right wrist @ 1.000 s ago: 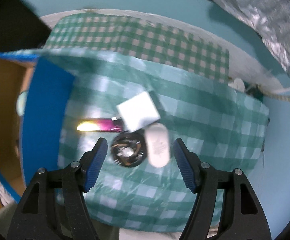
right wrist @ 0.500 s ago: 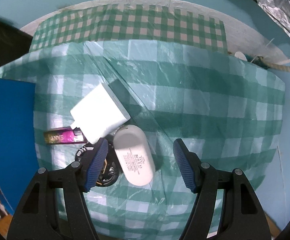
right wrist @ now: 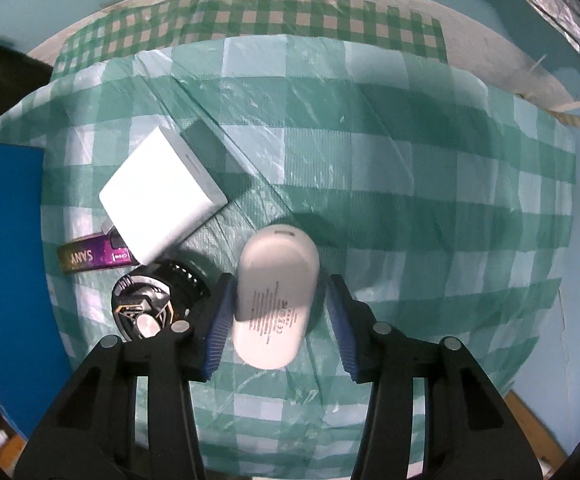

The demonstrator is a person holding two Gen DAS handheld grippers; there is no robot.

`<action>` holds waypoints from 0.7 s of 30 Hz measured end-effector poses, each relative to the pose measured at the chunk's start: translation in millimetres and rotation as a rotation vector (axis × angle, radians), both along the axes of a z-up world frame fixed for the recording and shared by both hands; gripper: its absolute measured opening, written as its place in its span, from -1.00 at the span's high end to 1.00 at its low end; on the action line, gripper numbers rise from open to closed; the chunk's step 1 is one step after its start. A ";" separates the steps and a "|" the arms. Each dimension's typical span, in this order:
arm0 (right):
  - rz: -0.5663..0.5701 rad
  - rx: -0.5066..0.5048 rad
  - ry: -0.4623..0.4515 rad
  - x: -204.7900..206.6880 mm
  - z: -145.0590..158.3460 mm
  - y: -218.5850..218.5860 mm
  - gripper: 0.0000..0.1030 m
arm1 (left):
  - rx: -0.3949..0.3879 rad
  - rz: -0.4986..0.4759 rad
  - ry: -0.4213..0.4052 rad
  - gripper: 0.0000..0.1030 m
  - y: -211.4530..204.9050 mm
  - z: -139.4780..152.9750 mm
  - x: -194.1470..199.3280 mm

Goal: Organize rigid objects
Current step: 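Grasp the white oval earbud case with the right gripper, then carry the earbud case into the box toward the tin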

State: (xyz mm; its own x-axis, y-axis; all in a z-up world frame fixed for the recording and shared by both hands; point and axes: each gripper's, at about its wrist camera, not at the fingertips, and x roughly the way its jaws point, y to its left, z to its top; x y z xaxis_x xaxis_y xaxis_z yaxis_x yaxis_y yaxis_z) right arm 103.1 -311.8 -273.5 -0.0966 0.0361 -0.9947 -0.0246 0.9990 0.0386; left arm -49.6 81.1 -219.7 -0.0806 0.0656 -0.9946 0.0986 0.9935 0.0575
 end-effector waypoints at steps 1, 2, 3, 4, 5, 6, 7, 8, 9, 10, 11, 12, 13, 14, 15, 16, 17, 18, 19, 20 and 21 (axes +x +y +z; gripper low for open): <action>-0.011 -0.002 0.004 -1.1 -1.6 -0.5 0.09 | -0.001 0.001 0.000 0.77 0.1 0.0 0.0; -0.020 -0.008 -0.008 -1.6 -0.8 0.1 0.08 | -0.002 0.001 0.000 0.77 0.1 -0.1 -0.1; -0.024 -0.016 -0.011 -1.8 -0.9 0.9 0.08 | -0.002 0.000 0.000 0.77 0.2 -0.1 -0.2; -0.025 -0.022 -0.013 -2.2 -1.0 1.7 0.07 | -0.002 0.000 0.000 0.77 0.3 0.0 -0.3; -0.021 -0.035 -0.019 -2.9 -1.1 3.9 0.09 | -0.002 0.000 -0.001 0.77 0.6 0.1 -0.4; -0.017 -0.042 -0.025 -3.2 -0.6 5.0 0.19 | -0.002 -0.001 0.000 0.77 0.6 0.2 -0.4; -0.012 -0.048 -0.037 -3.7 1.0 6.4 0.27 | -0.002 -0.001 -0.001 0.77 0.7 0.4 -0.4; -0.011 -0.043 -0.036 -4.0 1.1 6.8 0.28 | -0.004 -0.001 -0.002 0.77 1.0 0.4 -0.6; -0.011 -0.038 -0.036 -4.7 1.0 7.0 0.29 | -0.006 0.000 -0.002 0.77 1.3 0.4 -0.7; -0.005 -0.040 -0.039 -5.5 1.9 7.4 0.29 | -0.007 0.000 -0.002 0.77 1.4 0.4 -0.7; -0.001 -0.041 -0.041 -6.4 2.6 7.3 0.29 | -0.007 -0.001 -0.003 0.77 1.4 0.6 -0.8; 0.001 -0.040 -0.041 -7.5 3.1 7.2 0.29 | -0.006 -0.002 -0.004 0.77 1.2 0.7 -1.0; 0.003 -0.038 -0.042 -8.7 4.6 7.9 0.29 | -0.007 -0.002 -0.004 0.77 1.4 0.7 -1.1; 0.006 -0.038 -0.041 -9.9 6.3 8.7 0.29 | -0.008 -0.002 -0.004 0.77 1.5 0.6 -1.3; 0.011 -0.040 -0.041 -11.6 8.2 9.2 0.29 | -0.010 -0.002 -0.004 0.77 1.8 0.8 -1.4; 0.017 -0.042 -0.040 -14.1 9.4 9.3 0.29 | -0.010 -0.002 -0.004 0.77 1.9 1.0 -1.3; 0.024 -0.043 -0.041 -15.5 11.2 9.9 0.29 | -0.011 -0.004 -0.003 0.77 1.9 1.2 -1.2; 0.029 -0.044 -0.044 -16.9 13.5 10.4 0.29 | -0.012 -0.005 -0.004 0.77 1.8 1.4 -1.2; 0.037 -0.048 -0.046 -18.2 16.1 11.3 0.29 | -0.012 -0.006 -0.004 0.77 1.7 1.5 -1.3; 0.042 -0.049 -0.046 -18.9 17.4 11.2 0.29 | -0.012 -0.008 -0.005 0.77 1.7 1.6 -1.6; 0.046 -0.047 -0.048 -19.1 19.2 11.1 0.29 | -0.013 -0.008 -0.006 0.77 1.7 1.7 -1.8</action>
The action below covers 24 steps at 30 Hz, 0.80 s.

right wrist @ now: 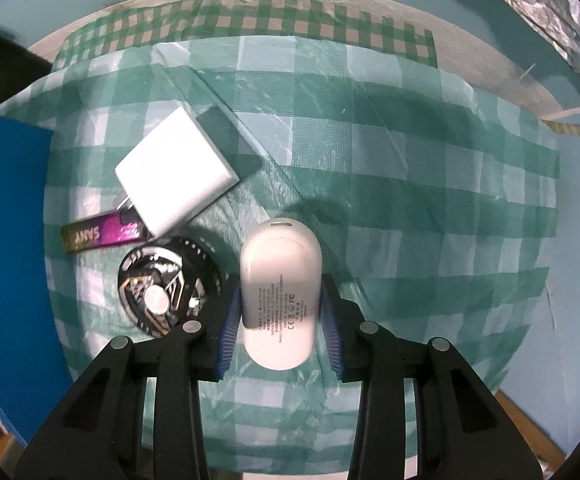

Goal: Organize rigid objects
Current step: 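Carry the earbud case into the box toward the tin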

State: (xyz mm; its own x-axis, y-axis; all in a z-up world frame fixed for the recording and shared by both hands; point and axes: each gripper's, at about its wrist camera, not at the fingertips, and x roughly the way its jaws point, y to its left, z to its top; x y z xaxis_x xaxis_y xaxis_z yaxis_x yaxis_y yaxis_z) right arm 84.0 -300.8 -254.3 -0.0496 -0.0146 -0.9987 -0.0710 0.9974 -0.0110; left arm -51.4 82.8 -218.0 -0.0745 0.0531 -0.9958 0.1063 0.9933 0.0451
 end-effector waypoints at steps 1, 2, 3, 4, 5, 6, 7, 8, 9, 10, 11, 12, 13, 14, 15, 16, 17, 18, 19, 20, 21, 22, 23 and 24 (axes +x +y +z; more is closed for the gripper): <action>0.004 0.006 0.001 -0.9 2.3 0.4 0.29 | -0.001 0.001 -0.001 0.77 0.1 0.0 -0.2; 0.009 0.012 0.003 -2.8 5.3 1.4 0.29 | -0.002 0.001 -0.001 0.77 0.2 0.1 -0.3; 0.012 0.014 0.002 -2.9 7.1 1.6 0.29 | -0.002 0.001 -0.002 0.77 0.3 0.2 -0.3; 0.017 0.017 0.000 -4.3 11.0 3.2 0.29 | -0.002 0.001 -0.003 0.77 0.3 0.1 -0.3; 0.021 0.022 -0.002 -6.1 15.5 5.3 0.29 | -0.002 0.000 -0.003 0.77 0.2 0.2 -0.5; 0.025 0.027 -0.003 -7.5 18.8 7.5 0.29 | -0.003 0.000 -0.003 0.77 0.2 0.3 -0.6; 0.033 0.035 -0.006 -9.1 23.7 10.7 0.29 | -0.004 0.001 -0.003 0.77 0.2 0.4 -0.6; 0.041 0.039 -0.009 -10.1 27.3 13.1 0.29 | -0.004 0.000 -0.004 0.77 0.1 0.4 -0.6; 0.050 0.042 -0.012 -11.0 31.0 16.1 0.29 | -0.004 -0.001 -0.004 0.77 0.0 0.5 -0.6; 0.058 0.046 -0.015 -12.3 35.3 19.7 0.29 | -0.004 -0.002 -0.004 0.77 0.0 0.7 -0.5; 0.066 0.051 -0.018 -13.0 39.7 23.1 0.29 | -0.004 -0.003 -0.005 0.77 -0.1 0.8 -0.6; 0.073 0.056 -0.022 -13.8 44.1 26.8 0.29 | -0.004 -0.003 -0.005 0.77 -0.2 0.8 -0.5; 0.083 0.061 -0.026 -15.2 48.8 30.1 0.29 | -0.004 -0.003 -0.005 0.77 -0.2 0.8 -0.5; 0.090 0.065 -0.030 -16.0 52.5 33.6 0.29 | -0.004 -0.003 -0.005 0.77 -0.3 0.8 -0.5; 0.101 0.071 -0.035 -17.3 58.0 38.7 0.29 | -0.004 -0.003 -0.005 0.77 -0.3 0.8 -0.4; 0.109 0.075 -0.037 -17.7 61.0 41.4 0.29 | -0.003 -0.004 -0.006 0.77 -0.5 0.8 -0.2; 0.120 0.081 -0.043 -18.5 65.4 45.7 0.29 | -0.003 -0.005 -0.006 0.77 -0.7 0.9 0.0; 0.133 0.086 -0.049 -19.1 69.5 50.4 0.29 | -0.003 -0.006 -0.006 0.77 -1.0 1.1 0.1; 0.143 0.090 -0.053 -20.1 72.8 54.8 0.29 | -0.003 -0.007 -0.007 0.77 -1.2 1.4 0.1; 0.152 0.094 -0.057 -21.1 76.2 59.7 0.29 | -0.003 -0.007 -0.008 0.77 -1.3 1.6 -0.1; 0.163 0.098 -0.062 -22.3 79.9 65.0 0.29 | -0.004 -0.007 -0.007 0.77 -1.4 1.7 -0.1; 0.177 0.103 -0.066 -23.3 84.2 70.9 0.29 | -0.003 -0.007 -0.008 0.77 -1.4 1.6 -0.1; 0.186 0.108 -0.069 -23.9 87.1 75.0 0.29 | -0.003 -0.007 -0.007 0.77 -1.3 1.6 0.0; 0.199 0.113 -0.074 -24.8 90.7 80.0 0.29 | -0.004 -0.006 -0.007 0.77 -1.3 1.7 0.0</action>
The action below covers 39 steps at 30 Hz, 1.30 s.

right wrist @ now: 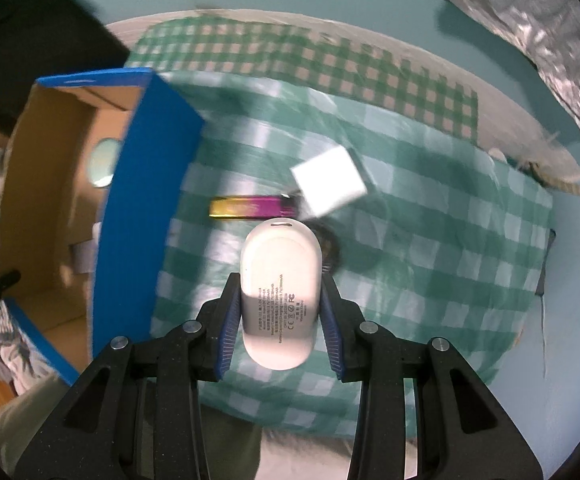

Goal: Organize rigid objects
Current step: 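Carry the earbud case into the box toward the tin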

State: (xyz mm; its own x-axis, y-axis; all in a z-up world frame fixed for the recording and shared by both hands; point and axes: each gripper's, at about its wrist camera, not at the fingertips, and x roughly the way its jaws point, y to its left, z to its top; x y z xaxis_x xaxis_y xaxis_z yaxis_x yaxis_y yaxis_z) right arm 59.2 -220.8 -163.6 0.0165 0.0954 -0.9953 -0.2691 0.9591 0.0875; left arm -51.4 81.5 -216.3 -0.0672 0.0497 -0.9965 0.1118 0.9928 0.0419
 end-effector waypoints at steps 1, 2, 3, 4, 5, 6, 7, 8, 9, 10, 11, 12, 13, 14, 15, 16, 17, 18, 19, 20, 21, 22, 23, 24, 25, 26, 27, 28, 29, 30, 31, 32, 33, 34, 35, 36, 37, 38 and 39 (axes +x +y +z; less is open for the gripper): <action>0.016 0.004 -0.004 -0.7 3.5 6.7 0.29 | -0.001 0.000 -0.001 0.77 -0.3 0.5 -0.1; 0.027 0.008 -0.007 -1.6 5.8 12.3 0.29 | 0.000 0.000 -0.001 0.77 -0.6 0.8 0.1; 0.039 0.011 -0.010 -1.9 8.1 17.7 0.29 | -0.001 0.000 -0.001 0.77 -0.6 1.0 0.1; 0.055 0.015 -0.013 -2.1 10.1 23.5 0.29 | -0.001 0.000 -0.001 0.77 -0.5 0.9 0.1; 0.067 0.017 -0.014 -1.9 11.1 28.5 0.29 | -0.001 0.000 -0.001 0.77 -0.6 1.0 0.1; 0.076 0.020 -0.016 -2.5 12.6 33.1 0.29 | -0.001 0.000 -0.002 0.77 -0.5 1.0 0.0; 0.089 0.021 -0.019 -3.1 14.0 38.5 0.29 | 0.000 -0.002 -0.002 0.77 -0.9 1.4 0.3; 0.102 0.023 -0.021 -3.7 15.5 43.4 0.29 | -0.001 -0.001 -0.002 0.77 -0.5 1.5 0.0; 0.114 0.027 -0.023 -4.4 17.3 49.9 0.29 | -0.002 0.000 -0.003 0.77 -0.4 1.8 -0.3; 0.124 0.030 -0.024 -4.8 18.8 54.1 0.29 | -0.004 0.000 -0.003 0.77 -0.1 2.3 -0.3; 0.135 0.033 -0.025 -5.6 20.0 58.6 0.29 | -0.006 0.000 -0.004 0.77 0.0 2.9 -0.6; 0.148 0.036 -0.029 -6.4 21.9 65.3 0.29 | -0.006 -0.001 -0.004 0.77 0.2 3.2 -0.8; 0.158 0.036 -0.032 -7.1 24.1 70.4 0.29 | -0.005 -0.001 -0.004 0.77 0.3 3.3 -0.8; 0.168 0.038 -0.034 -7.8 25.3 74.7 0.29 | -0.005 -0.002 -0.005 0.77 0.3 3.6 -0.8; 0.179 0.043 -0.033 -8.5 26.7 80.0 0.29 | -0.005 -0.003 -0.006 0.77 0.3 3.4 -0.9; 0.190 0.047 -0.035 -9.7 27.9 86.0 0.29 | -0.006 -0.002 -0.005 0.77 0.3 3.3 -0.9; 0.199 0.050 -0.036 -10.5 29.0 90.1 0.29 | -0.007 -0.002 -0.006 0.77 0.6 3.2 -0.8; 0.209 0.053 -0.037 -11.6 29.7 94.9 0.29 | -0.007 -0.002 -0.007 0.77 0.6 3.3 -0.6; 0.219 0.054 -0.038 -12.6 30.0 100.0 0.29 | -0.008 -0.002 -0.006 0.77 0.7 3.1 -0.8; 0.229 0.055 -0.037 -13.6 29.9 105.1 0.29 | -0.007 -0.002 -0.006 0.77 0.8 3.1 -0.7; 0.237 0.055 -0.036 -14.5 29.5 108.5 0.29 | -0.007 -0.002 -0.007 0.77 0.8 3.2 -0.6; 0.248 0.054 -0.034 -15.8 28.8 113.1 0.29 | -0.008 -0.002 -0.007 0.77 0.8 3.1 -0.7; 0.257 0.053 -0.034 -16.9 28.0 116.9 0.29 | -0.009 -0.002 -0.008 0.77 0.7 3.0 -0.6; 0.265 0.052 -0.032 -17.8 26.9 120.6 0.29 | -0.010 -0.003 -0.007 0.77 0.8 3.0 -0.2; 0.274 0.052 -0.029 -18.9 25.6 124.7 0.29 | -0.011 -0.003 -0.007 0.77 0.7 2.9 -0.3; 0.281 0.052 -0.026 -20.2 24.0 128.4 0.29 | -0.011 -0.004 -0.007 0.77 0.8 2.9 -0.4; 0.289 0.051 -0.024 -21.3 22.4 131.7 0.29 | -0.011 -0.006 -0.008 0.77 0.5 3.1 -0.1; 0.299 0.051 -0.020 -22.2 20.1 135.6 0.29 | -0.012 -0.007 -0.009 0.77 0.5 3.1 -0.9; 0.307 0.050 -0.017 -23.3 17.8 139.0 0.29 | -0.012 -0.007 -0.009 0.77 0.4 3.2 -1.0; 0.317 0.049 -0.014 -24.8 15.9 142.7 0.29 | -0.012 -0.007 -0.010 0.77 0.1 3.3 -0.9; 0.333 0.047 -0.013 -26.6 13.3 147.1 0.29 | -0.013 -0.007 -0.010 0.77 0.2 3.2 -1.3; 0.348 0.044 -0.013 -28.2 10.9 150.7 0.29 | -0.013 -0.006 -0.010 0.77 0.0 3.3 -1.3; 0.361 0.036 -0.011 -29.7 7.9 154.1 0.29 | -0.014 -0.006 -0.011 0.77 -0.2 3.3 -1.0; 0.369 0.030 -0.010 -30.9 6.1 156.6 0.29 | -0.014 -0.005 -0.011 0.77 -0.3 3.4 -0.8; 0.381 0.025 -0.010 -32.8 3.6 159.7 0.29 | -0.014 -0.006 -0.011 0.77 0.0 3.3 -1.4; 0.390 0.023 -0.009 -34.3 1.4 161.8 0.29 | -0.015 -0.006 -0.011 0.77 -0.1 3.4 -1.2; 0.399 0.023 -0.007 -35.9 -1.2 163.7 0.29 | -0.014 -0.005 -0.011 0.77 0.1 3.3 -1.6; 0.407 0.020 -0.003 -37.3 -3.7 165.4 0.29 | -0.015 -0.005 -0.011 0.77 0.2 3.1 -1.8; 0.415 0.015 -0.001 -38.4 -5.9 166.6 0.29 | -0.016 -0.004 -0.011 0.77 0.2 3.1 -1.8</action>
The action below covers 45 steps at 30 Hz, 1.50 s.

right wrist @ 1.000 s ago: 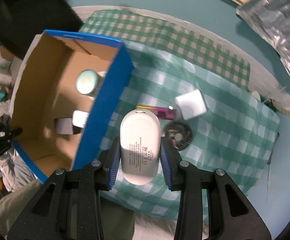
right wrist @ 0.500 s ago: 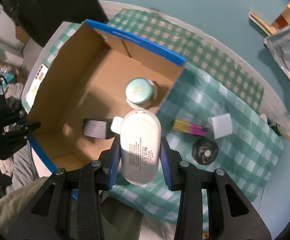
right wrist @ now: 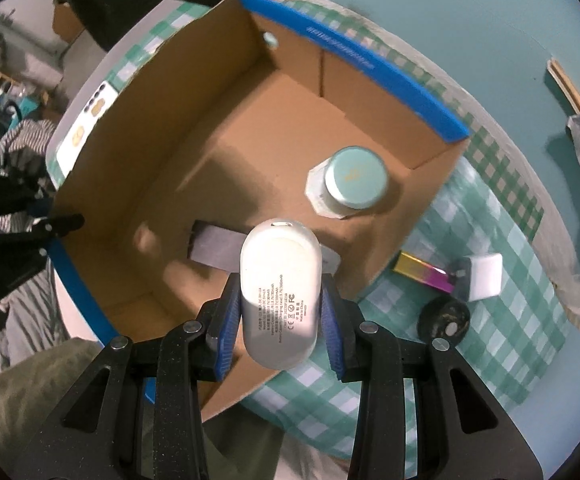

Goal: Organize rigid objects
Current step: 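Carry the earbud case into the box toward the tin, then open the right gripper to release the earbud case in the box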

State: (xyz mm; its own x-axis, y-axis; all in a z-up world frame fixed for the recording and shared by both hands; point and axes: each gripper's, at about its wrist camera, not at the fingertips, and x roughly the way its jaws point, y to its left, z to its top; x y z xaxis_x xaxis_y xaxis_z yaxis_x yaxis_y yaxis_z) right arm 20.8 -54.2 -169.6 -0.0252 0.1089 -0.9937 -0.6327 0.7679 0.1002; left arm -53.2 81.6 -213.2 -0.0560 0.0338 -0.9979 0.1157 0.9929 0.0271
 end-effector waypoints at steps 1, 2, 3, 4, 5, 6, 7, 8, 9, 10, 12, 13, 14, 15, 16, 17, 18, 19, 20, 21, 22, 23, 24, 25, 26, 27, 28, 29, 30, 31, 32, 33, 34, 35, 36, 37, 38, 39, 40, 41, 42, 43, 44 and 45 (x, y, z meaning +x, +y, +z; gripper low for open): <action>0.007 -0.005 0.000 -0.9 -2.4 1.1 0.29 | -0.001 0.001 0.000 0.77 0.1 -0.1 0.0; 0.013 -0.009 0.002 -1.7 -4.8 2.1 0.29 | -0.002 0.002 0.001 0.77 0.2 -0.4 0.2; 0.021 -0.015 0.003 -2.5 -7.3 3.3 0.29 | -0.002 0.002 0.001 0.77 0.3 -0.5 0.1; 0.026 -0.018 0.002 -3.0 -8.6 3.7 0.29 | -0.002 0.002 0.001 0.77 0.3 -0.6 -0.1; 0.031 -0.022 0.000 -3.4 -10.0 3.9 0.29 | -0.003 0.003 0.001 0.77 0.2 -0.6 0.1; 0.037 -0.028 0.001 -4.1 -11.5 4.4 0.29 | -0.003 0.003 0.002 0.77 -0.1 -0.6 0.6; 0.043 -0.033 0.005 -5.0 -13.5 4.8 0.29 | -0.003 0.002 0.002 0.77 0.1 -0.6 0.2; 0.047 -0.035 0.006 -5.6 -14.5 4.7 0.29 | -0.003 0.002 0.002 0.77 0.0 -0.5 0.5; 0.053 -0.038 0.008 -6.4 -15.4 4.8 0.29 | -0.003 0.000 0.001 0.77 0.0 -0.3 0.3; 0.056 -0.041 0.009 -7.1 -16.4 4.4 0.29 | -0.003 0.000 0.000 0.77 0.1 -0.1 0.2; 0.058 -0.037 0.014 -8.0 -17.4 3.8 0.29 | -0.004 0.000 -0.001 0.77 0.1 0.4 0.9; 0.059 -0.037 0.018 -8.4 -18.1 3.6 0.29 | -0.004 0.000 -0.001 0.77 0.4 0.3 0.5; 0.059 -0.040 0.018 -8.8 -18.4 3.5 0.29 | -0.003 0.000 -0.001 0.77 0.2 0.5 0.7; 0.059 -0.048 0.012 -8.8 -18.5 3.3 0.28 | -0.002 0.001 -0.001 0.77 0.2 0.4 0.6; 0.055 -0.054 0.004 -8.5 -18.2 2.5 0.28 | -0.002 0.001 -0.001 0.77 0.4 0.2 0.4; 0.048 -0.053 0.000 -8.0 -17.9 1.5 0.28 | -0.003 0.002 0.000 0.77 0.6 0.0 0.2; 0.039 -0.047 0.001 -7.0 -17.1 -0.1 0.28 | -0.003 0.003 0.001 0.77 0.9 -0.2 -0.2; 0.026 -0.039 0.004 -5.5 -15.9 -2.7 0.27 | -0.005 0.004 0.001 0.77 1.1 -0.1 -0.6; 0.017 -0.033 0.005 -4.3 -14.4 -4.6 0.24 | -0.006 0.004 0.002 0.77 1.4 0.0 -0.9; 0.007 -0.023 0.005 -3.0 -12.3 -6.6 0.23 | -0.006 0.005 0.003 0.77 1.8 0.0 -1.1; -0.003 -0.010 0.006 -1.8 -9.4 -8.6 0.22 | -0.008 0.006 0.004 0.77 2.3 0.1 -1.4; -0.011 -0.003 0.004 -1.0 -6.8 -10.4 0.19 | -0.007 0.007 0.004 0.77 2.8 -0.1 -1.6; -0.017 0.004 0.002 -0.2 -4.4 -11.4 0.17 | -0.007 0.008 0.005 0.77 2.9 0.0 -1.6; -0.027 0.014 -0.001 0.9 -0.7 -13.2 0.16 | -0.007 0.009 0.005 0.77 2.9 0.0 -1.6; -0.035 0.019 -0.005 1.7 1.9 -14.3 0.12 | -0.007 0.011 0.004 0.77 3.1 0.0 -1.6; -0.044 0.021 -0.012 2.6 4.9 -15.9 0.04 | -0.007 0.011 0.004 0.77 3.2 0.0 -1.6; -0.053 0.025 -0.019 3.3 8.3 -17.8 -0.01 | -0.007 0.013 0.005 0.77 3.4 -0.1 -1.8; -0.061 0.031 -0.025 4.0 11.7 -19.5 -0.03 | -0.007 0.014 0.004 0.77 3.5 0.0 -1.7; -0.070 0.041 -0.029 4.7 15.9 -21.9 -0.03 | -0.007 0.014 0.004 0.77 3.5 0.2 -1.6; -0.076 0.045 -0.033 4.7 18.1 -23.1 -0.03 | -0.007 0.014 0.003 0.77 3.8 -0.1 -1.9; -0.082 0.050 -0.037 5.2 20.8 -24.7 -0.03 | -0.007 0.014 0.003 0.77 3.8 -0.1 -1.9; -0.088 0.052 -0.040 5.8 23.2 -26.4 -0.03 | -0.007 0.014 0.004 0.77 3.7 -0.2 -2.0; -0.095 0.052 -0.044 5.6 26.5 -29.1 -0.03 | -0.007 0.015 0.004 0.77 3.5 0.0 -1.6; -0.100 0.053 -0.049 6.3 29.9 -31.1 -0.03 | -0.008 0.015 0.003 0.77 3.9 0.2 -2.1; -0.104 0.055 -0.052 6.8 32.6 -33.1 -0.03 | -0.008 0.015 0.002 0.77 3.9 0.4 -1.9; -0.108 0.055 -0.055 7.3 34.9 -35.2 -0.03 | -0.007 0.016 0.001 0.77 4.6 0.5 -2.6; -0.113 0.054 -0.058 8.0 36.8 -37.5 -0.03 | -0.005 0.017 -0.002 0.77 5.1 0.8 -2.8; -0.120 0.054 -0.061 9.1 39.0 -40.9 -0.04 | -0.006 0.019 -0.003 0.77 5.4 1.0 -2.9; -0.125 0.055 -0.064 9.5 40.3 -42.4 -0.03 | -0.006 0.020 -0.003 0.77 5.8 1.3 -2.9; -0.132 0.057 -0.067 10.0 42.0 -45.1 -0.04 | -0.006 0.022 -0.005 0.77 6.4 2.0 -2.9; -0.139 0.059 -0.069 10.4 43.1 -48.1 -0.03 | -0.007 0.023 -0.005 0.77 6.7 2.4 -2.7; -0.148 0.060 -0.072 10.4 44.9 -51.4 -0.04 | -0.007 0.023 -0.006 0.77 6.9 3.0 -2.4; -0.155 0.058 -0.074 11.0 46.0 -54.2 -0.04 | -0.006 0.023 -0.008 0.77 6.6 3.0 -2.8; -0.164 0.055 -0.079 11.6 47.1 -57.3 -0.04 | -0.005 0.022 -0.008 0.77 6.4 3.4 -2.5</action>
State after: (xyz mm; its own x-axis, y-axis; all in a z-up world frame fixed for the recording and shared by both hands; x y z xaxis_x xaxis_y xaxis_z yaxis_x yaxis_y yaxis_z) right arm 32.4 -111.5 -122.4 0.0748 0.1597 -0.9843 -0.5074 0.8558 0.1003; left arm -55.8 88.0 -209.8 -0.0482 0.0275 -0.9985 0.0940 0.9953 0.0229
